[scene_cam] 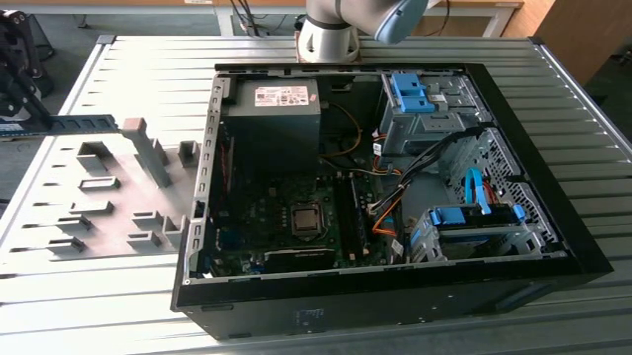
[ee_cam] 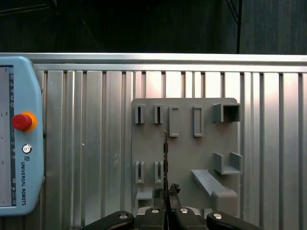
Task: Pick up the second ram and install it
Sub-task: 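Pick up the second ram and move it above second insertion slot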
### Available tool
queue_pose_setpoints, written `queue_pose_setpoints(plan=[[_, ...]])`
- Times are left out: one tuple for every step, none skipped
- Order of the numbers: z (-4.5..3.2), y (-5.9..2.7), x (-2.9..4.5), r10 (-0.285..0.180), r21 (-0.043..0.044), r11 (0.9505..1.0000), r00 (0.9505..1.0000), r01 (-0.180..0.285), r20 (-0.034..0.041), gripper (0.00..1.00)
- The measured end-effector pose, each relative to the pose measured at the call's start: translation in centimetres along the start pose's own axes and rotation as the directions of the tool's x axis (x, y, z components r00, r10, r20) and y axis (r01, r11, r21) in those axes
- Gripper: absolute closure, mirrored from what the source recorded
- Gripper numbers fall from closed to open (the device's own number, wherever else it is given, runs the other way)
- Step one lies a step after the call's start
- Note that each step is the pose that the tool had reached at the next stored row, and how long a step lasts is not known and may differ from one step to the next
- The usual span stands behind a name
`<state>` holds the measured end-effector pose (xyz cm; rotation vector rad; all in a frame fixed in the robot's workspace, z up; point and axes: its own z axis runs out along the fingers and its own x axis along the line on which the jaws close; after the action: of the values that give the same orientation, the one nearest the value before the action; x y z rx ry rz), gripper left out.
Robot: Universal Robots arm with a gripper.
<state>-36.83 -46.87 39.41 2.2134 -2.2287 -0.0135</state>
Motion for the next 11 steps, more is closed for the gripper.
queue_pose_setpoints(plan=[[0.00, -0.06, 0.00, 0.000, 0.0000, 1.0000, 1.0000, 0.000, 0.0000, 0.86], [0.00, -0.11, 0.00, 0.000, 0.0000, 1.0000, 1.0000, 0.000, 0.0000, 0.86], [0.00, -0.18, 0.00, 0.000, -0.0001, 1.0000, 1.0000, 0.000, -0.0001, 0.86], [0.00, -0.25, 0.00, 0.000, 0.0001, 1.0000, 1.0000, 0.000, 0.0000, 0.86], [0.00, -0.32, 0.00, 0.000, 0.0001, 1.0000, 1.0000, 0.000, 0.0001, 0.86], [0.00, -0.38, 0.00, 0.000, 0.0000, 1.0000, 1.0000, 0.000, 0.0000, 0.86], [0.00, -0.46, 0.00, 0.000, 0.0000, 1.0000, 1.0000, 0.000, 0.0000, 0.86], [0.00, -0.52, 0.00, 0.000, 0.0000, 1.0000, 1.0000, 0.000, 0.0001, 0.86], [0.00, -0.57, 0.00, 0.000, 0.0000, 1.0000, 1.0000, 0.000, 0.0000, 0.86], [0.00, -0.62, 0.00, 0.000, 0.0000, 1.0000, 1.0000, 0.000, 0.0000, 0.86], [0.00, -0.67, 0.00, 0.000, 0.0000, 1.0000, 1.0000, 0.000, 0.0000, 0.86]])
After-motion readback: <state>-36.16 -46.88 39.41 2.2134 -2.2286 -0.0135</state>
